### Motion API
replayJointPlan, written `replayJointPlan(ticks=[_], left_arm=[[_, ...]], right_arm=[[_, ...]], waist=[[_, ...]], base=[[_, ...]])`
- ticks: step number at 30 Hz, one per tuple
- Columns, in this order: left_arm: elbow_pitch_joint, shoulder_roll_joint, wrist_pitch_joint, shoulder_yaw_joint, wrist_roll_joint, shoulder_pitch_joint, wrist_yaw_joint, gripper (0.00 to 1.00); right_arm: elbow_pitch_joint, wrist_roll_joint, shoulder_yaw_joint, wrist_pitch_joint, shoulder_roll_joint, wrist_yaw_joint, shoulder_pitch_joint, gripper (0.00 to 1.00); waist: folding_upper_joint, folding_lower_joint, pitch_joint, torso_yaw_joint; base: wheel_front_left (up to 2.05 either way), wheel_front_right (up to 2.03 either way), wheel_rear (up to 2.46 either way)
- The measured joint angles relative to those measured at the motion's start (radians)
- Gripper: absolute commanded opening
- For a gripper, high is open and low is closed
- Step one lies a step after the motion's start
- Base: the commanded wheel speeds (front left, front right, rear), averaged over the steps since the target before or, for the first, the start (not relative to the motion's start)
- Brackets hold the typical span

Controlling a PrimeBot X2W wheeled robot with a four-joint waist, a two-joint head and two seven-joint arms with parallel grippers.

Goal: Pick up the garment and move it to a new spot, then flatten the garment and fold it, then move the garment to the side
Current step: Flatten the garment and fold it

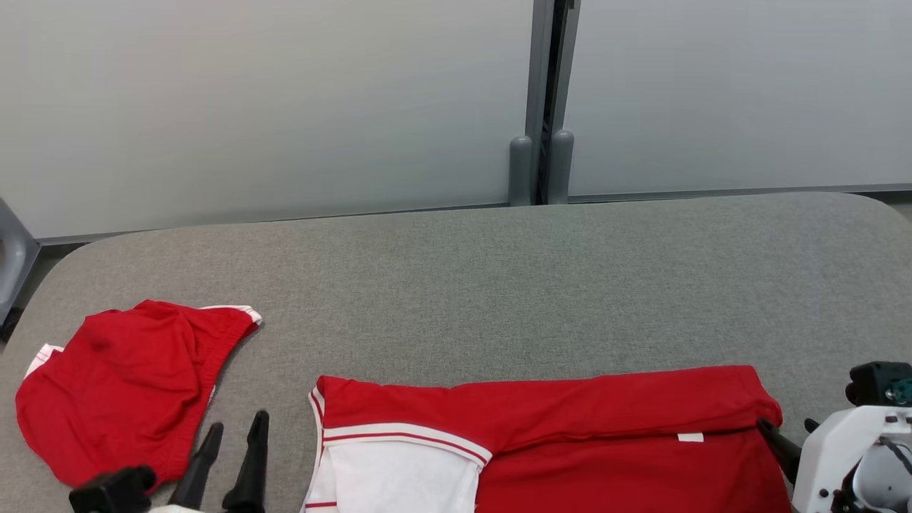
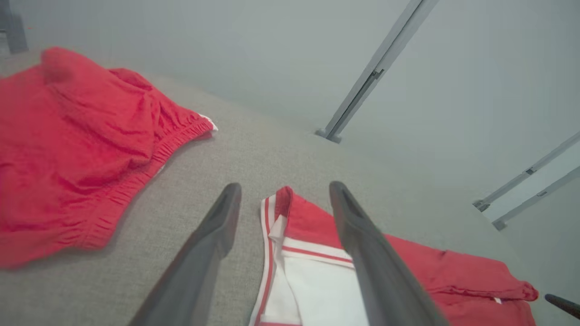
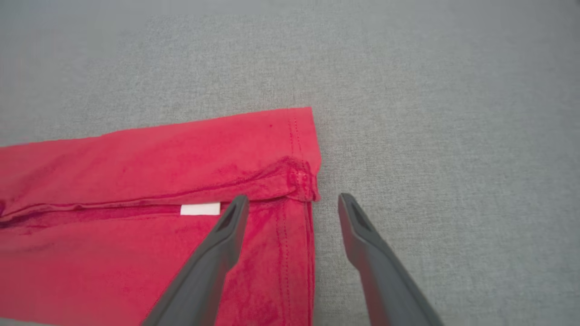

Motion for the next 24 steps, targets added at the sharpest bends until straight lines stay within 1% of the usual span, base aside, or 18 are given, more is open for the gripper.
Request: replayJointPlan(ticks=[2, 5, 7, 9, 11, 14, 17, 21, 24], left_arm=[[-0.022, -0.020, -0.004, 0.046, 0.076, -0.009, -0.008, 1.00], [-0.075, -0.065, -0.006, 0.143, 0.230, -0.017, -0.014, 1.00], [-0.098, -0.100, -0.005, 0.191, 0.303, -0.009, -0.027, 1.00], [-0.109, -0.123, -0.005, 0.221, 0.365, 0.000, -0.048, 1.00], [-0.106, -0.144, -0.006, 0.249, 0.412, 0.004, -0.062, 1.00], [-0.082, -0.164, -0.005, 0.272, 0.461, 0.006, -0.078, 1.00], [-0.052, -0.176, -0.005, 0.282, 0.485, 0.006, -0.095, 1.00], [-0.014, -0.183, -0.005, 0.281, 0.492, 0.006, -0.114, 1.00], [0.001, -0.180, -0.005, 0.282, 0.512, 0.002, -0.113, 1.00]], right_arm=[[-0.026, -0.022, -0.069, 0.013, 0.046, 0.000, 0.028, 1.00], [-0.065, -0.068, -0.151, 0.042, 0.123, 0.000, 0.049, 1.00], [-0.079, -0.116, -0.197, 0.059, 0.165, 0.000, 0.049, 1.00], [-0.081, -0.152, -0.242, 0.081, 0.207, 0.000, 0.046, 1.00], [-0.080, -0.194, -0.283, 0.091, 0.235, 0.000, 0.037, 1.00], [-0.070, -0.251, -0.341, 0.103, 0.260, 0.000, 0.001, 1.00], [-0.040, -0.303, -0.397, 0.106, 0.268, 0.000, -0.051, 1.00], [0.058, -0.330, -0.397, 0.143, 0.270, 0.000, -0.105, 1.00], [0.120, -0.331, -0.375, 0.156, 0.272, 0.000, -0.134, 1.00]], waist=[[0.0000, 0.0000, -0.006, 0.003], [0.0000, 0.0000, -0.010, 0.003], [0.0000, 0.0000, -0.010, 0.001], [0.0000, 0.0000, -0.009, 0.000], [0.0000, 0.0000, -0.007, 0.001], [0.0000, 0.0000, -0.001, 0.002], [0.0000, 0.0000, 0.009, 0.004], [0.0000, 0.0000, 0.024, 0.007], [0.0000, 0.0000, 0.038, 0.015]], base=[[0.00, 0.00, 0.00], [0.00, 0.00, 0.00], [0.00, 0.00, 0.00], [0.00, 0.00, 0.00], [0.00, 0.00, 0.00], [0.00, 0.00, 0.00], [0.00, 0.00, 0.00], [0.00, 0.00, 0.00], [0.00, 0.00, 0.00]])
